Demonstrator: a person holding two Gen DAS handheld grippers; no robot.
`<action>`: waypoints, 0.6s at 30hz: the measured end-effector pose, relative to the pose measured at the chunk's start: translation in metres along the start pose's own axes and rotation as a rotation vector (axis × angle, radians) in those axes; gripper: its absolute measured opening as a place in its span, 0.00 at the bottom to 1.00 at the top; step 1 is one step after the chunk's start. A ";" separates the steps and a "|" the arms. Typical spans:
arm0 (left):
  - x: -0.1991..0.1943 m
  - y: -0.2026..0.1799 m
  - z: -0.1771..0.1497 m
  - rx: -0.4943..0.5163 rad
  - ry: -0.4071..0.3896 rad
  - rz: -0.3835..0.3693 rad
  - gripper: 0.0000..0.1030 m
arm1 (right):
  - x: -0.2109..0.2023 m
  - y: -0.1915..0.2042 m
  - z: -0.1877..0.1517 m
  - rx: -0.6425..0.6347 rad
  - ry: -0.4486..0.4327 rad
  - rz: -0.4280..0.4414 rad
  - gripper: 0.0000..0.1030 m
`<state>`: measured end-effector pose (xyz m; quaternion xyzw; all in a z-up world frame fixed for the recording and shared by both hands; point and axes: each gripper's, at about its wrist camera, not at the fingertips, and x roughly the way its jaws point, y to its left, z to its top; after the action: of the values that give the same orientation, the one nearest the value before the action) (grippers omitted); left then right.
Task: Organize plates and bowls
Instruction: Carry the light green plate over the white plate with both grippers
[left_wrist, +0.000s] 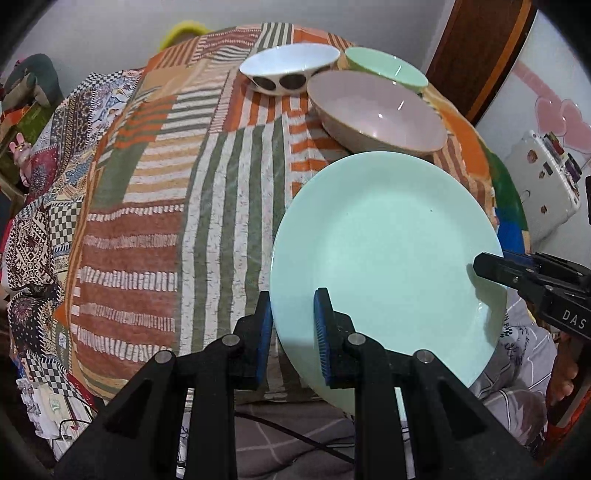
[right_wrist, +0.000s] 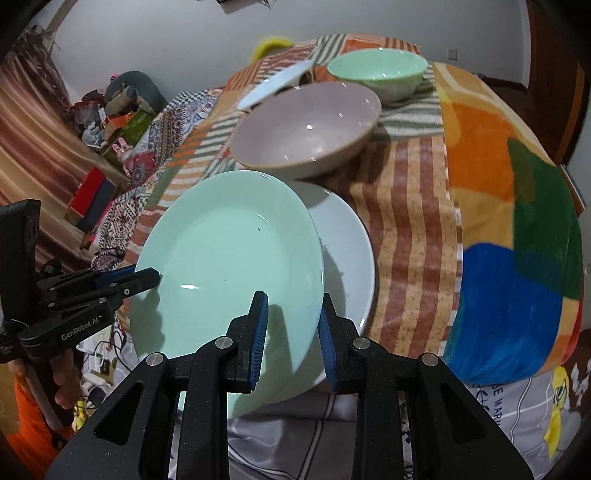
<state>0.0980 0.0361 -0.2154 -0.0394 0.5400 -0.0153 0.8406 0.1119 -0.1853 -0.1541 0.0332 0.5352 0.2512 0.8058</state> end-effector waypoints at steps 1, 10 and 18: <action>0.003 -0.001 0.001 0.002 0.008 -0.001 0.21 | 0.001 -0.002 -0.001 0.006 0.005 -0.001 0.24; 0.017 -0.011 0.008 0.043 0.023 0.032 0.22 | -0.002 -0.016 0.000 0.029 0.020 -0.003 0.24; 0.028 -0.004 0.015 0.029 0.044 0.027 0.22 | 0.004 -0.014 0.006 0.020 0.032 -0.004 0.24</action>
<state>0.1236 0.0305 -0.2336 -0.0197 0.5583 -0.0126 0.8293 0.1232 -0.1942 -0.1590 0.0361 0.5505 0.2445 0.7974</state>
